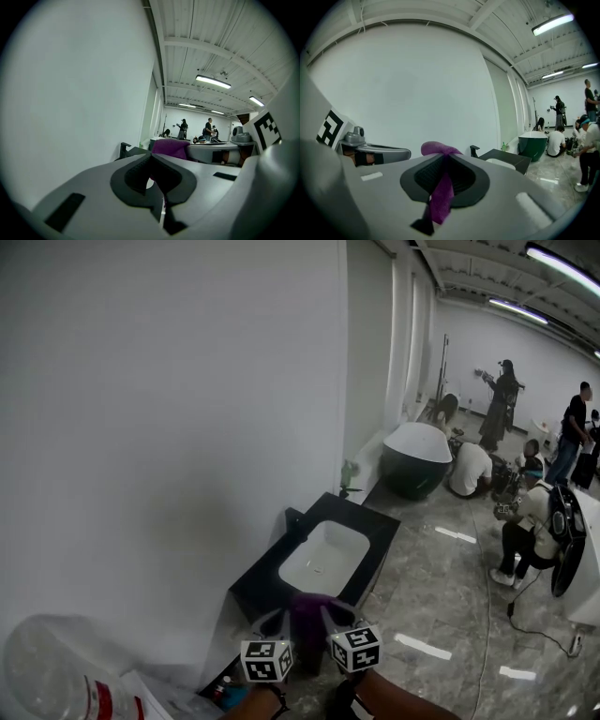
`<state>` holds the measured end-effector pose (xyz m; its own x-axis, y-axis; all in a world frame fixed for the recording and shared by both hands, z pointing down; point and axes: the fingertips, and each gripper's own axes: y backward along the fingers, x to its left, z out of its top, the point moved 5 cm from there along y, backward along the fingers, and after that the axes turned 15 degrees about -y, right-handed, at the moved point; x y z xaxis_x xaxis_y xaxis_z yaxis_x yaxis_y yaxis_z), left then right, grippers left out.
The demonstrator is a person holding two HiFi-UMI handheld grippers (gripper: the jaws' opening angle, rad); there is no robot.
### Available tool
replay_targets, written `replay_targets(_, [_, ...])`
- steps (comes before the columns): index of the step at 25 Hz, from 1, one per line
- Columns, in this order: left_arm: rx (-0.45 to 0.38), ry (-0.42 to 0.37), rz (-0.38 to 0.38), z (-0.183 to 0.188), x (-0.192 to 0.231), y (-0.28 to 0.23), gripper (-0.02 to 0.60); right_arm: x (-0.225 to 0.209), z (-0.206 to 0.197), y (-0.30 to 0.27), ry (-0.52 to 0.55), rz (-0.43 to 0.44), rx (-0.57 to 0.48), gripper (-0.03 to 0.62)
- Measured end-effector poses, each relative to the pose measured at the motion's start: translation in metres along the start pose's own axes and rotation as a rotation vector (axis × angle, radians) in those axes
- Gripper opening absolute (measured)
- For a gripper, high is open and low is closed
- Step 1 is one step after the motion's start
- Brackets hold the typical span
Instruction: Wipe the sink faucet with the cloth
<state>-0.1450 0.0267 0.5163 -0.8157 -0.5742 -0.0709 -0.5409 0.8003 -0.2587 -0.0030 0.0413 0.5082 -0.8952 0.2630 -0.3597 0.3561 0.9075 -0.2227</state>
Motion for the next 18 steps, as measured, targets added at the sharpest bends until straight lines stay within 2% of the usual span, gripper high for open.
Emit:
replay_targets(6, [0.022,0.007,0.040,-0.007,0.030,-0.090,0.005,-0.062,0.011,-0.086,-0.015,0.029,0.028,0.031])
replay_targets(12, [0.048,0.047,0.115,0.013,0.059,-0.196,0.005,-0.135,0.053,-0.187,0.010,0.091,0.094,0.031])
replay_targets(18, [0.076,0.079,0.168,0.010,0.084,-0.256,0.005,-0.185,0.065,-0.286,0.045,0.108,0.166,0.031])
